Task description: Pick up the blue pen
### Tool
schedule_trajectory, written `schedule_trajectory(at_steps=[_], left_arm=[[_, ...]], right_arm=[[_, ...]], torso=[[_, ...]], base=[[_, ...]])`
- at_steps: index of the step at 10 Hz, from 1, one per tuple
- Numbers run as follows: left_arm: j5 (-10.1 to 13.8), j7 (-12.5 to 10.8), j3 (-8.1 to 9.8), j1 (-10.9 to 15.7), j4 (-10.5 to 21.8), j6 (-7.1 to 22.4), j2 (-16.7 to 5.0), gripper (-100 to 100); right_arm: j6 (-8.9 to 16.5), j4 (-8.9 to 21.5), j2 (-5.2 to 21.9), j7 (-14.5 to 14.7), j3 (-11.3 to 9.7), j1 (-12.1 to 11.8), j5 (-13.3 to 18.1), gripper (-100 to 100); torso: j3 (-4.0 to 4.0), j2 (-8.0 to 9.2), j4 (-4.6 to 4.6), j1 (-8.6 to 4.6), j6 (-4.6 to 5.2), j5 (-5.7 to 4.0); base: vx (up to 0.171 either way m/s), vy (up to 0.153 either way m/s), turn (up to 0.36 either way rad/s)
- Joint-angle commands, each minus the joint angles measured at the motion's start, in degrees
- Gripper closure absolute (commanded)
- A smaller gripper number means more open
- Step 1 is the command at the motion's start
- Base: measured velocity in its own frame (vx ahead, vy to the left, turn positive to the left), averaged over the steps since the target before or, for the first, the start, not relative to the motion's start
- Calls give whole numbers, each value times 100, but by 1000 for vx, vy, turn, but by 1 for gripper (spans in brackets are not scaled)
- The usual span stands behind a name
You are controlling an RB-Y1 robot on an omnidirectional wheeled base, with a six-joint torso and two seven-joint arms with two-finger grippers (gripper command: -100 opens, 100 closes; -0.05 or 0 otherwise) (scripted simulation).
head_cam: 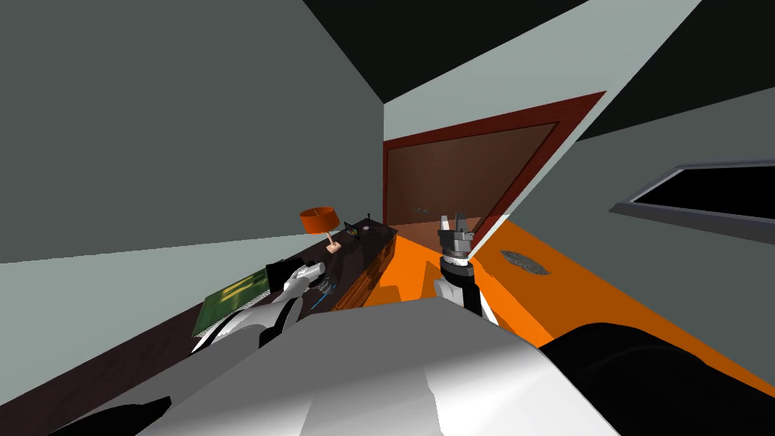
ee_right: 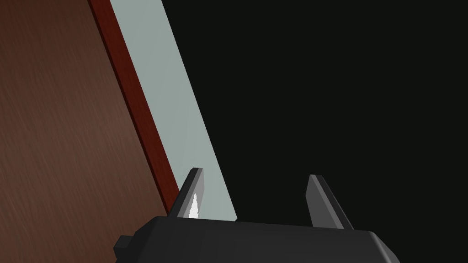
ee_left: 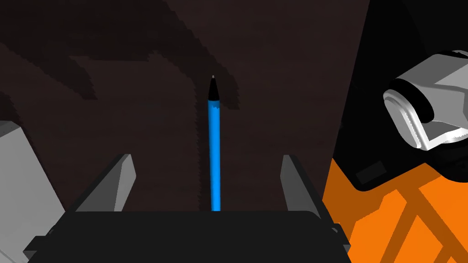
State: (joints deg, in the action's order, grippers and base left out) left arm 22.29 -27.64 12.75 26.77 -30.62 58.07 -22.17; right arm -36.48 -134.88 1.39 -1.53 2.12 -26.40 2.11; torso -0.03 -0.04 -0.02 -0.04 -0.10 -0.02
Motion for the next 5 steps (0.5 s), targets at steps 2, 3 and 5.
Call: schedule_trajectory(at_steps=[2, 3, 5], left_arm=[[4, 0, 2, 6, 14, 15, -3, 0], [103, 286, 288, -175, 124, -29, -137, -100], [103, 469, 290, -175, 124, -29, -137, -100]], right_arm=[[0, 0, 0, 0, 0, 0, 0, 0], [0, 0, 0, 0, 0, 0, 0, 0], [0, 0, -1, 0, 0, -1, 0, 0]], torso=[[1, 2, 0, -1, -1, 0], [2, 4, 1, -3, -1, 0], [-21, -36, -8, -30, -1, -6]], base=[[2, 2, -5], [108, -50, 145], [103, -71, 27]])
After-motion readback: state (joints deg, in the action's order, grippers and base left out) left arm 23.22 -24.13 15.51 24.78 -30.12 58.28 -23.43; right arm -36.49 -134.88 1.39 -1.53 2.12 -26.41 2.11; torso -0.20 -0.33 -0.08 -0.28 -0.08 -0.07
